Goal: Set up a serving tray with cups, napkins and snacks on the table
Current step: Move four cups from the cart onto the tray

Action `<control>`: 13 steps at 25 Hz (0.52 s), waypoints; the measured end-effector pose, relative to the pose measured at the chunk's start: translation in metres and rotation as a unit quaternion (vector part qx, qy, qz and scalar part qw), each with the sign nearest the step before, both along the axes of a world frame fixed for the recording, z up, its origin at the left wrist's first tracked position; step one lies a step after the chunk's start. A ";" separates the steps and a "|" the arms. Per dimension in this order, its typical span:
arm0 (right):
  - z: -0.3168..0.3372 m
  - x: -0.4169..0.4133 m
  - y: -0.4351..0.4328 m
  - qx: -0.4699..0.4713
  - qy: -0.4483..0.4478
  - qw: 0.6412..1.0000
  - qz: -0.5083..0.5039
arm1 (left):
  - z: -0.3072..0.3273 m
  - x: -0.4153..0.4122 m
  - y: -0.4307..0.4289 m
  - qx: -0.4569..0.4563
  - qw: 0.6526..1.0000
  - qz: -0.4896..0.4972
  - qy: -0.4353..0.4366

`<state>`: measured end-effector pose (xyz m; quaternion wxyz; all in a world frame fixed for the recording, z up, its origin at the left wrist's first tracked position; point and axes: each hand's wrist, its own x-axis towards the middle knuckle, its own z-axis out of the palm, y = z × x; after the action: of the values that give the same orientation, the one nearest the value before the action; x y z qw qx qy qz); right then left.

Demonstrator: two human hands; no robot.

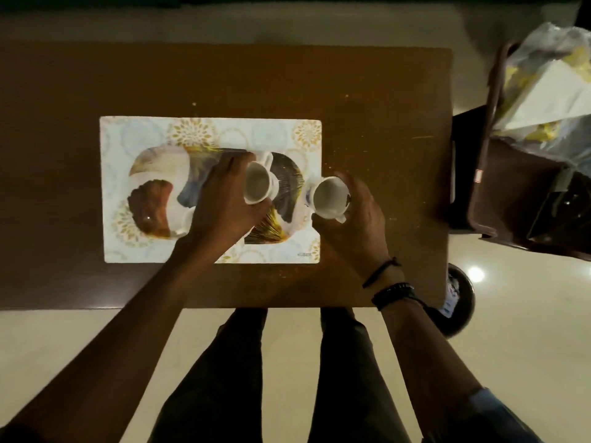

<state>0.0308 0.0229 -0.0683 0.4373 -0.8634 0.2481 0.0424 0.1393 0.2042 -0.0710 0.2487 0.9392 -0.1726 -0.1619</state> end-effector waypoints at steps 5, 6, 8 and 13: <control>-0.017 0.057 0.061 -0.048 0.009 0.982 0.180 | -0.021 0.031 0.082 0.039 0.999 -0.008 -0.006; -0.022 0.068 0.069 -0.068 0.019 0.976 0.206 | -0.027 0.037 0.090 0.033 0.999 -0.022 0.006; -0.032 0.084 0.081 -0.124 0.050 0.956 0.259 | -0.039 0.052 0.100 0.018 0.997 -0.064 0.025; -0.048 0.109 0.105 -0.189 0.093 0.911 0.354 | -0.061 0.075 0.118 0.004 0.986 -0.163 0.042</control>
<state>0.1396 0.1274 -0.1162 0.1971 -0.9532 -0.0311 0.2272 0.2144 0.3218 -0.1321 0.2220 0.8918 -0.3124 -0.2406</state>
